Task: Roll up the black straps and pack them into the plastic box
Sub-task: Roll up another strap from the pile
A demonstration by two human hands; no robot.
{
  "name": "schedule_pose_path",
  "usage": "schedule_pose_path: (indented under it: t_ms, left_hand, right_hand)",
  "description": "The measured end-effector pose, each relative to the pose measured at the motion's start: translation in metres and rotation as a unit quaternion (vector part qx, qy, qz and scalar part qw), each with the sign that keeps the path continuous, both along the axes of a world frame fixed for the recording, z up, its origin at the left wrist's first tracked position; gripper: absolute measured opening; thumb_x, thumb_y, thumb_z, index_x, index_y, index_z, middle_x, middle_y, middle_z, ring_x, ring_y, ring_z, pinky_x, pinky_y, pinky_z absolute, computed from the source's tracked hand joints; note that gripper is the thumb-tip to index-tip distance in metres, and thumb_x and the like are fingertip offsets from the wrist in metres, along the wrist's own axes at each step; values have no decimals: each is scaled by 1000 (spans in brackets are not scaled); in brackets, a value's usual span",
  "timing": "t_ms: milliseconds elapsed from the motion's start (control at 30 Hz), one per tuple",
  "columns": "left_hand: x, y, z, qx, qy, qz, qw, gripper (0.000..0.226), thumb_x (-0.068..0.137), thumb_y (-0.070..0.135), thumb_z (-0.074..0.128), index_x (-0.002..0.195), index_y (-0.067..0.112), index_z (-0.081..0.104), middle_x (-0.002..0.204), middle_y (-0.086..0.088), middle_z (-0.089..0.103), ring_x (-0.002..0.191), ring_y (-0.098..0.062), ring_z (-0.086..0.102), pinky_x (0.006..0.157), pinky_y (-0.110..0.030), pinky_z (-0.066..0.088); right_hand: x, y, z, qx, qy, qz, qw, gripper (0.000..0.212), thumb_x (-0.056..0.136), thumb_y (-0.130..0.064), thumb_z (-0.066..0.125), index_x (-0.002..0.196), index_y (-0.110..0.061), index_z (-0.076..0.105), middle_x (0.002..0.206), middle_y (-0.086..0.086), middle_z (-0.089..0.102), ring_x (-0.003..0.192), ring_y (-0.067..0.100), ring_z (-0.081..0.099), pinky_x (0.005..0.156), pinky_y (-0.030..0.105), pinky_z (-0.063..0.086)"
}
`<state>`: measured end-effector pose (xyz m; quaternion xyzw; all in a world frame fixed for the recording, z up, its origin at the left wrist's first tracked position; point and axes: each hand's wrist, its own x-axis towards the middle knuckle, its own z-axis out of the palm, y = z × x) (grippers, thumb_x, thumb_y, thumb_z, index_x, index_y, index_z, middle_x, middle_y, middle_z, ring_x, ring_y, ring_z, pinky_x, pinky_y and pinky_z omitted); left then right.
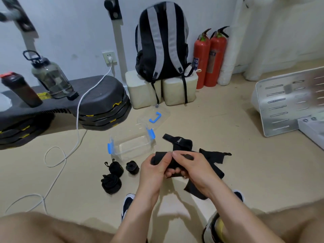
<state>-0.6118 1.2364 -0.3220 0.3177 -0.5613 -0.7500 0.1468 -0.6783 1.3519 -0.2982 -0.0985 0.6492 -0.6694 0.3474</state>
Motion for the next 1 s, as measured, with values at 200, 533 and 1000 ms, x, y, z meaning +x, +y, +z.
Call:
schedule_pose_path:
  t_ms: [200,533,1000]
  left_hand:
    - [-1,10,21,18,7,5,1000,33,94,36,65,101,4,67,81,-12,73,60,-16,62,55,-23,46]
    - [-3,6,44,1,-53,13,999,35,86,43,72,86,7,72,70,-8,65,54,-18,51,54,-27,41]
    - [-1,0,65,-27,-98,36,994,9,88,19,67,83,13,62,71,-9,59,41,-16,43,39,-18,37]
  right_hand:
    - [5,10,31,-13,61,3,998,8,89,-21,73,86,-21,80,79,10,75,71,11,69,62,18,50]
    - [16,11,45,119,199,-27,972,39,96,-48,56,70,-22,70,63,2,72,57,16,68,59,25,48]
    - [10,5,49,-18,-54,-29,998,21,96,-21,65,112,-8,69,107,13,72,99,26,72,69,27,58]
